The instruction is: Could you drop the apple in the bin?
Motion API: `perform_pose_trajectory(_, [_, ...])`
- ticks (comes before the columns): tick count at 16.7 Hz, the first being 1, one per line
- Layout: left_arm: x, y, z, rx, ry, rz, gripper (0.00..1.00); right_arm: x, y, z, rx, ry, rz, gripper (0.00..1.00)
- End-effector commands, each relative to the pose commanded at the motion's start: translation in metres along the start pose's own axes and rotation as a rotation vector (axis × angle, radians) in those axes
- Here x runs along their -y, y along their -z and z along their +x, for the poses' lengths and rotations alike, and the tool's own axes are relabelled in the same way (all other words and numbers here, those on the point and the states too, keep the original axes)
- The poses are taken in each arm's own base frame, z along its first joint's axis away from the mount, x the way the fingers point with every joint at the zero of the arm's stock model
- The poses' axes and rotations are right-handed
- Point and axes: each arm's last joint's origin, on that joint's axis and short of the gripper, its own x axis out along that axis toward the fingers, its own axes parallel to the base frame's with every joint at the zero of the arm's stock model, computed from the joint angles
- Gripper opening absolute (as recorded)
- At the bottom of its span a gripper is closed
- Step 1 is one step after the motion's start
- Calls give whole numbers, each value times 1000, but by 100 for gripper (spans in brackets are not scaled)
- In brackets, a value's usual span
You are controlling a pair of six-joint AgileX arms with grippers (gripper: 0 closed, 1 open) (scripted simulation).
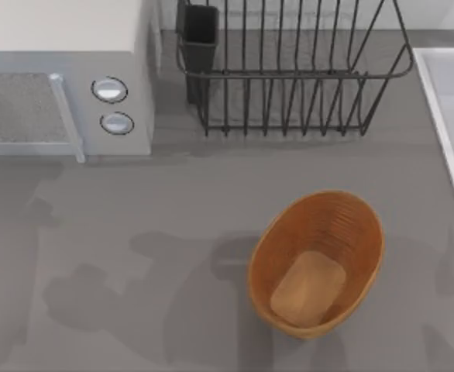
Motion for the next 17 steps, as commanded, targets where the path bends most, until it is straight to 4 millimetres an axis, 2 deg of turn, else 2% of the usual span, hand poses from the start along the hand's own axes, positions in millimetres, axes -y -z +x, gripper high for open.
perform_pose_trajectory(2, [-1, 0, 2, -4, 1, -1, 0, 0, 0, 0, 0, 0, 0, 100])
perform_pose_trajectory(4, [3, -9, 0, -10, 4, -6, 0, 0, 0, 0, 0, 0, 0, 100])
perform_pose_trajectory(7, [21, -42, -7, -22, 5, -28, 0, 0, 0, 0, 0, 0, 0, 100])
perform_pose_trajectory(9, [44, -73, -13, -27, 3, -60, 0, 0, 0, 0, 0, 0, 0, 100])
perform_pose_trajectory(12, [98, -118, -16, -44, -3, -133, 0, 0, 0, 0, 0, 0, 0, 100])
perform_pose_trajectory(15, [172, -152, -13, -61, -15, -237, 0, 0, 0, 0, 0, 0, 0, 100])
perform_pose_trajectory(17, [225, -163, -10, -63, -26, -304, 0, 0, 0, 0, 0, 0, 0, 100])
